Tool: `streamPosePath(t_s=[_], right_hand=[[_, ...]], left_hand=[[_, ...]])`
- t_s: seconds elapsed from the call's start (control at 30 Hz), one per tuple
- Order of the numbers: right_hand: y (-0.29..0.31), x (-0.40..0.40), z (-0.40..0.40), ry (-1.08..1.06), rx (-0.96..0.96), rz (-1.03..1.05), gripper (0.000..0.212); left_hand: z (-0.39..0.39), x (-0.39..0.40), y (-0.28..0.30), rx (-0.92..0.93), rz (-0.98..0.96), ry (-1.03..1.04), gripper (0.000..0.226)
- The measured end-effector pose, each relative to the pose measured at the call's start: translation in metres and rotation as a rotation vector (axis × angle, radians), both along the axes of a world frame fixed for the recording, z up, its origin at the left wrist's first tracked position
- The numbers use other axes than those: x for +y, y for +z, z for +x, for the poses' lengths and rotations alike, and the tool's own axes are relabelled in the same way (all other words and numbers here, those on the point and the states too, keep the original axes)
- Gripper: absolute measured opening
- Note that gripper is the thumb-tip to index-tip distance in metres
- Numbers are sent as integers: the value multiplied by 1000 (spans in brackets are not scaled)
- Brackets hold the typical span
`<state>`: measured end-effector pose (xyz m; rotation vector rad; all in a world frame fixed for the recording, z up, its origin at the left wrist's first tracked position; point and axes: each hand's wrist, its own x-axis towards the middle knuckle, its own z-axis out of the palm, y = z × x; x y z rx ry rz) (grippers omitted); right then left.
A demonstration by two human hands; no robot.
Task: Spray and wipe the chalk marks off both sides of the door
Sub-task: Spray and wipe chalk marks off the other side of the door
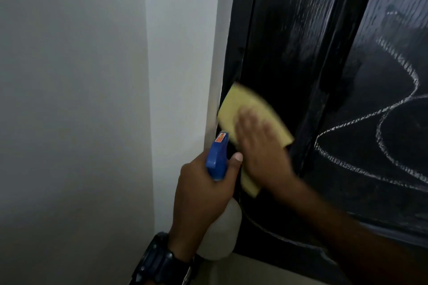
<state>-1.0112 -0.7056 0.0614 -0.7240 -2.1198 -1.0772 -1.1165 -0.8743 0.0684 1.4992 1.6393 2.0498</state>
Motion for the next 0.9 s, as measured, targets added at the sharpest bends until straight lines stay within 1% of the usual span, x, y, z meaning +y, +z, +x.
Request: streamPosePath(t_s=[0.07,0.13,0.17,0.2,0.27,0.3,0.37,0.43,0.5,0.57,0.67,0.7,0.73,0.8,0.83,0.9], right_hand=[[75,2,11,-67,212,29,59],[124,5,26,-85,337,-7,61],[129,4,29,-73,373,-20,62],[122,4,28,-47,406,-27,63],[81,4,24,12,420,-41,64],[52,4,24,28,369,-56,65],[-8,5,36,24,193,-72,68],[-59,5,60,-8,-35,-45,75],[-96,4,79,-54,-265,-43,80],[-110,0,91,-97,-415,-74,82],[-96,-3,96,-79,-506,-74,84],[-81,-4,94,-70,-466,-55,83],[-58,-4,89,-79,-362,-37,80],[0,-2,68,-111,-42,9,72],[29,-1,56,-127,99,-10,67],[70,-5,38,-97,269,-101,64]], left_hand=[[2,2,-6,-8,9,-3,37],[7,2,-12,-5,0,-25,35],[8,0,-15,-5,-8,-35,35],[10,-1,-17,-5,-16,-41,35],[11,-1,-20,-1,-25,-39,40],[11,-1,-21,3,-27,-32,43],[10,-1,-23,13,-29,-14,47],[11,-4,-27,25,-45,-11,46],[14,-8,-32,41,-63,-20,43],[21,-13,-39,51,-90,-40,37],[30,-16,-51,42,-115,-51,33],[32,-17,-55,43,-120,-50,36],[34,-17,-59,44,-121,-52,39],[36,-17,-67,43,-133,-58,42],[38,-16,-71,47,-136,-58,41],[40,-16,-80,36,-129,-62,39]])
